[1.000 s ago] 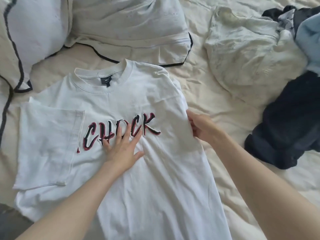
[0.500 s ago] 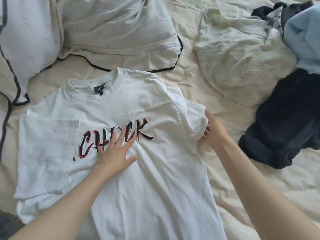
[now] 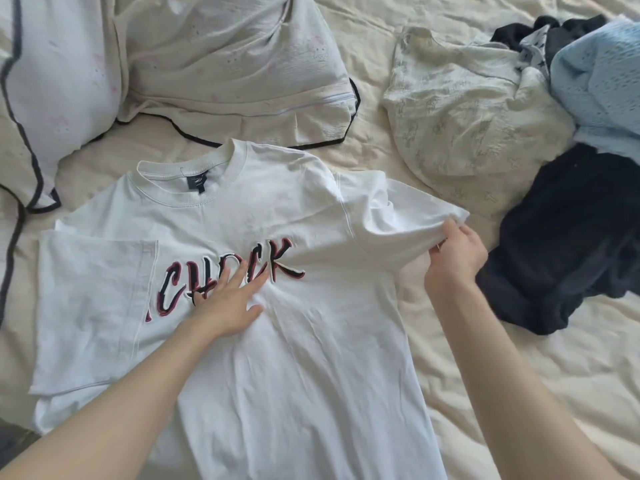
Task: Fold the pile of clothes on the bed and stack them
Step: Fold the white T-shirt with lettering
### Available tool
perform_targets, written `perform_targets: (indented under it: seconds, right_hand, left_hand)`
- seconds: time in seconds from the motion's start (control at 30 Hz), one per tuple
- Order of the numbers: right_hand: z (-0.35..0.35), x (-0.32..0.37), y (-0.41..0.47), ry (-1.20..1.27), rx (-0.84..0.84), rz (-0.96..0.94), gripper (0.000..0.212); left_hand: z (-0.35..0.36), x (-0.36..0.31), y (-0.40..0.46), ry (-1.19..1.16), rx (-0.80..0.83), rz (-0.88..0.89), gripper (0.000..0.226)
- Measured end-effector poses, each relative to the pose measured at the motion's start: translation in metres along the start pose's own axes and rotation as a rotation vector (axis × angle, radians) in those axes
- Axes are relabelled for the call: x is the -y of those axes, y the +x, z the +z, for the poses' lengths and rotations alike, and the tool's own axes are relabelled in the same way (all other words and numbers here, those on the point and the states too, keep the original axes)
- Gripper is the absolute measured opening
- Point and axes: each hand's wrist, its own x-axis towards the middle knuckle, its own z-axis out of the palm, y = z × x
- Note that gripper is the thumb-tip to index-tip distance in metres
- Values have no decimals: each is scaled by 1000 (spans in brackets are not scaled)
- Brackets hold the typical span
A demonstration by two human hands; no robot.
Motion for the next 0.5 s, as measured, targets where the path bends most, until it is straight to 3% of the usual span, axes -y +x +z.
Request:
perform_targets:
  seconds: [0.07, 0.13, 0.23, 0.3, 0.33, 0.4, 0.47, 0.5]
  right_hand:
    - [7, -11, -24, -246, 180, -468, 6]
    - [6, -32, -52, -504, 545, -861, 10]
    - [-19, -76, -68, -850, 1085, -1190, 26]
    - [-39, -98, -67, -1208, 1356, -1189, 31]
    - [-50, -106, -65, -1340, 1395, -1149, 34]
    - [-65, -117, -65, -1244, 1232, -1142, 30]
    - [-65, -113, -72, -1016, 820, -863, 8]
    - [-60, -108, -71, -929, 606, -637, 20]
  left_hand:
    - [-2, 2, -1, -37, -21, 19, 62]
    - [-8, 4, -1, -205, -126, 35, 50]
    - [-22, 9, -2, -728, -406, -120, 34]
    - [-34, 13, -3, -1155, -490, -265, 29]
    - [-39, 16, -3, -1278, -504, -309, 27]
    - [-47, 17, 0, -1260, -528, -318, 23]
    - [-55, 14, 11, -1148, -567, -272, 18]
    - [-60, 9, 17, -1089, -570, -244, 18]
